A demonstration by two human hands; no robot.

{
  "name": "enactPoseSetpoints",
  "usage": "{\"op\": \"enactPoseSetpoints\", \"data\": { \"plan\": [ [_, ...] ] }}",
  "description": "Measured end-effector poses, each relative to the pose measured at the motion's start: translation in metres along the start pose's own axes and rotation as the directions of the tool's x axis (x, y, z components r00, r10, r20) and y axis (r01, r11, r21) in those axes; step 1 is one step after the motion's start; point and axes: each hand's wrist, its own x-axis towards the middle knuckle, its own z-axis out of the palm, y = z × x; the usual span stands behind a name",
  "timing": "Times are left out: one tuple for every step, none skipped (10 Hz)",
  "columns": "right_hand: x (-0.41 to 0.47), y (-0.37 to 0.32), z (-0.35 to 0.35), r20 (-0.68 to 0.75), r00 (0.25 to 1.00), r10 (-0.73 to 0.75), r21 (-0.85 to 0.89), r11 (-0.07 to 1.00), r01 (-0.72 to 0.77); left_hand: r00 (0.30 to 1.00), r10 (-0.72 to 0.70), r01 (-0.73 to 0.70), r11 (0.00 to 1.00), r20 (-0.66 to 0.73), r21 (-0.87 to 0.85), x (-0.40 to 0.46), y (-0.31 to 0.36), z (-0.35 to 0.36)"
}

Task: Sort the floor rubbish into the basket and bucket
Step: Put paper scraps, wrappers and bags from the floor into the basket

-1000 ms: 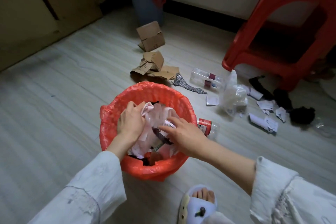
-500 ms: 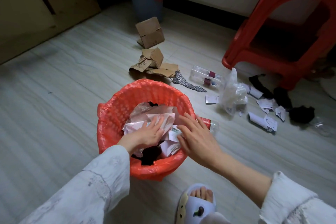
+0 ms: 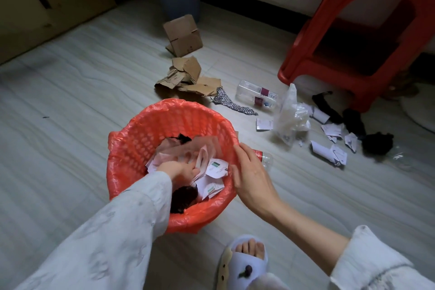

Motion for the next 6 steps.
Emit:
{"op": "enactPoseSetpoints", "data": {
  "plan": [
    [0.001, -0.004, 0.001, -0.013, 0.982, 0.188, 0.161, 0.970, -0.183, 0.985, 0.142, -0.141, 0.990, -0.097, 0.010, -0.047, 0.009, -0.020],
    [0.014, -0.010, 0.006, 0.042, 0.877, 0.479, 0.324, 0.824, -0.465, 0.963, 0.200, -0.211, 0.977, -0.180, -0.044, -0.061, -0.001, -0.025],
    [0.025, -0.011, 0.008, 0.128, 0.797, 0.590, 0.459, 0.677, -0.575, 0.927, 0.182, -0.201, 0.979, -0.328, -0.024, -0.075, 0.002, -0.027],
    [0.022, -0.012, 0.008, 0.272, 0.733, 0.623, 0.565, 0.514, -0.646, 0.920, 0.202, -0.205, 0.978, -0.337, 0.029, -0.097, 0.016, -0.027],
    [0.009, -0.018, -0.001, 0.348, 0.723, 0.597, 0.607, 0.444, -0.659, 0.964, 0.158, -0.149, 0.987, -0.214, 0.056, -0.114, 0.027, -0.024],
    [0.000, -0.022, -0.024, 0.295, 0.763, 0.575, 0.651, 0.463, -0.601, 0.958, 0.199, -0.204, 0.979, -0.207, -0.002, -0.135, 0.041, -0.031]
  ]
}}
